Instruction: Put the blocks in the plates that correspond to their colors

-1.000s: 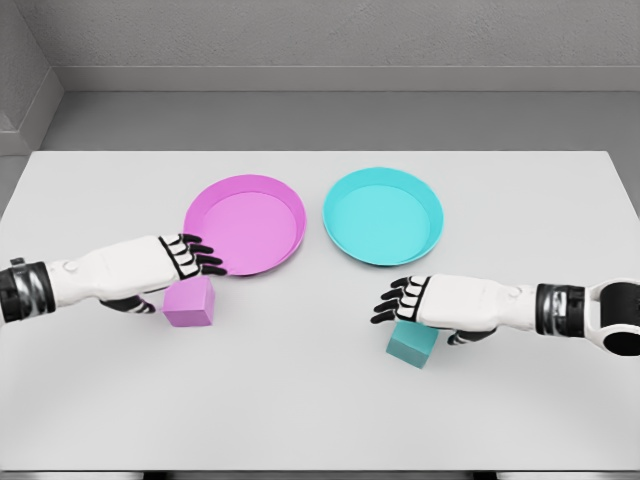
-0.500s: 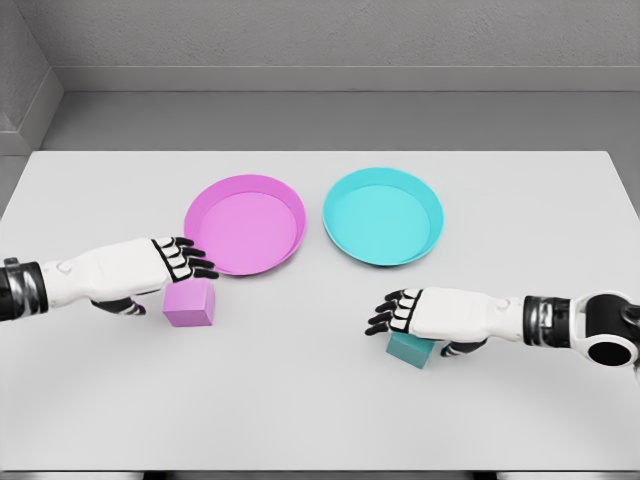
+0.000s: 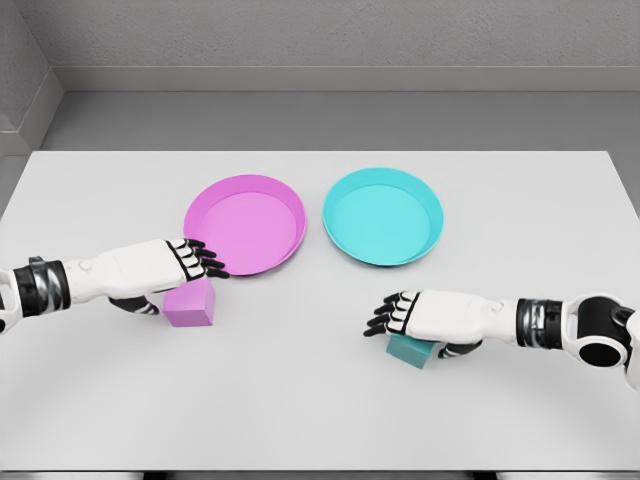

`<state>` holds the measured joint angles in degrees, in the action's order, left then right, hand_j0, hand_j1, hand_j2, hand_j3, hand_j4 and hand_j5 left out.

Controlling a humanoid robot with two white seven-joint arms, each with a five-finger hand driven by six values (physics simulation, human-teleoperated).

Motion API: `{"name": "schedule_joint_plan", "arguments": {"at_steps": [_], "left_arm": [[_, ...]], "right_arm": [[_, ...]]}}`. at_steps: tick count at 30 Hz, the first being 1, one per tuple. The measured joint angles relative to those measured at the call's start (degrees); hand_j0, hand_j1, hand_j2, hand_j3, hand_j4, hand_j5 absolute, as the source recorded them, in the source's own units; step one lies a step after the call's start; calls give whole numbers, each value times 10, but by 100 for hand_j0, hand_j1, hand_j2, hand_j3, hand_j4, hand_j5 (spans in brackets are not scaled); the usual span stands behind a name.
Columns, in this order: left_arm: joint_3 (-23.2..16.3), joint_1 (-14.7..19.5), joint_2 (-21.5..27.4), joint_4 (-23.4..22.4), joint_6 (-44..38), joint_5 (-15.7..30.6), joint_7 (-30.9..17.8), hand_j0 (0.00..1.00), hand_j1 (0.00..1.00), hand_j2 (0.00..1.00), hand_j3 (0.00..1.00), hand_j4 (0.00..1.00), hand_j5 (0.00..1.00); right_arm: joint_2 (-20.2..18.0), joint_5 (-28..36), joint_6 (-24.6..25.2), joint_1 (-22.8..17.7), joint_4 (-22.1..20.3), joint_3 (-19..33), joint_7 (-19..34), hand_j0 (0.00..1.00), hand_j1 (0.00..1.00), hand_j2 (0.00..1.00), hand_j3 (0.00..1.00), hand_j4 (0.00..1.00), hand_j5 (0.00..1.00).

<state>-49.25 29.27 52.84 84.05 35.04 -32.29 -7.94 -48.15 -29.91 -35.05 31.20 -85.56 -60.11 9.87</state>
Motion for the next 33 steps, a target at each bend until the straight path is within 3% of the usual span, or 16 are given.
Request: {"name": "schedule_joint_plan", "arguments": {"at_steps": [15,26,33], "left_arm": [[-12,0,0,-1,0,2,0,100,100,100,100,100,100],[-17,0,1,-7,0,0,0,100,100,100,100,100,100],[-21,2,1,-20,0,-2,0,100,100,100,100,100,100]], "right_arm": [[12,-5,0,-1,4,-8,1,99,99,99,99,99,99],[10,-13,0,-2,10,-7,1,76,76,76,76,76,76],[10,-14,0,-2,9,-4,1,71,71,71,71,71,71]]}}
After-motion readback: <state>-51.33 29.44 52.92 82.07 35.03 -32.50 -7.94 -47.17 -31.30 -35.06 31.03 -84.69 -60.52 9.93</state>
